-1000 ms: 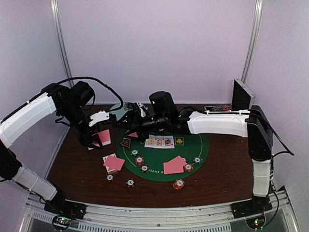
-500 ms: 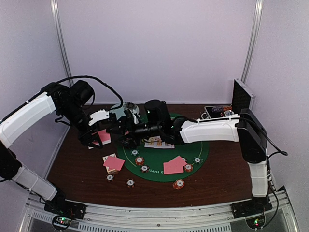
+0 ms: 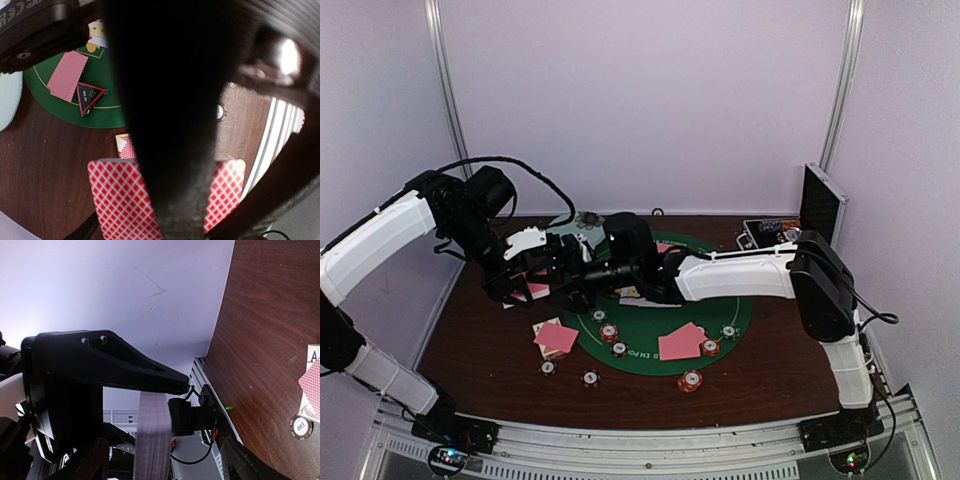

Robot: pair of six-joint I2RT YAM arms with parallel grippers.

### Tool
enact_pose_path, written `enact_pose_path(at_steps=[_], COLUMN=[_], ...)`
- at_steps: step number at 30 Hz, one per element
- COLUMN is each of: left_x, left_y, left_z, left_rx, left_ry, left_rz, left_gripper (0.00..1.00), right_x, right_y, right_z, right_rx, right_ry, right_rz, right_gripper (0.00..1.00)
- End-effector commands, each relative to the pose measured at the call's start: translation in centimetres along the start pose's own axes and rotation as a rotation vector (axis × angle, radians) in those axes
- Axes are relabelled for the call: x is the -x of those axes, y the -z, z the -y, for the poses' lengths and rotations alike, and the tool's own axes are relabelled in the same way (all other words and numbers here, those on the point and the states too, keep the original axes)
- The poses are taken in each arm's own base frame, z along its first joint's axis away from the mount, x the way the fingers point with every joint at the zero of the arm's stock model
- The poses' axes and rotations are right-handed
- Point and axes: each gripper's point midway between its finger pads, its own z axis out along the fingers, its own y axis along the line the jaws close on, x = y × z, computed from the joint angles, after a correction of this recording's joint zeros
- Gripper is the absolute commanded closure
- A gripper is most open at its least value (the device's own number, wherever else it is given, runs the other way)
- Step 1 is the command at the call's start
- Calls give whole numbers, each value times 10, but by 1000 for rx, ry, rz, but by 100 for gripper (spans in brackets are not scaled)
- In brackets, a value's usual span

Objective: Distribute texas hold em gaming equipment

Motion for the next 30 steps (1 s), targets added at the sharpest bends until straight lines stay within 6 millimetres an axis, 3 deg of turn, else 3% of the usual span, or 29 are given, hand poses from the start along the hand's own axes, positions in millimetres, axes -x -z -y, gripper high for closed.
enact_pose_path(at_steps=[1,13,23,30], left_x=[10,9,9,10], left_y=[4,6,9,10], left_z=[-4,-4,-4,-3], left_rx=[12,20,28,28], left_ry=[-8,-14,-19,-21], left_rz=[35,35,42,47], left_gripper=[100,100,100,100], right_x=[-1,-7,0,5], right_y=[-9,-11,9,21], right_z=[-10,16,31,27], right_rx=[29,-76,-119,-123], right_ry=[-12,-63,-99,-91], right_rz=[-18,-37,1,11], right_gripper=[20,30,35,39])
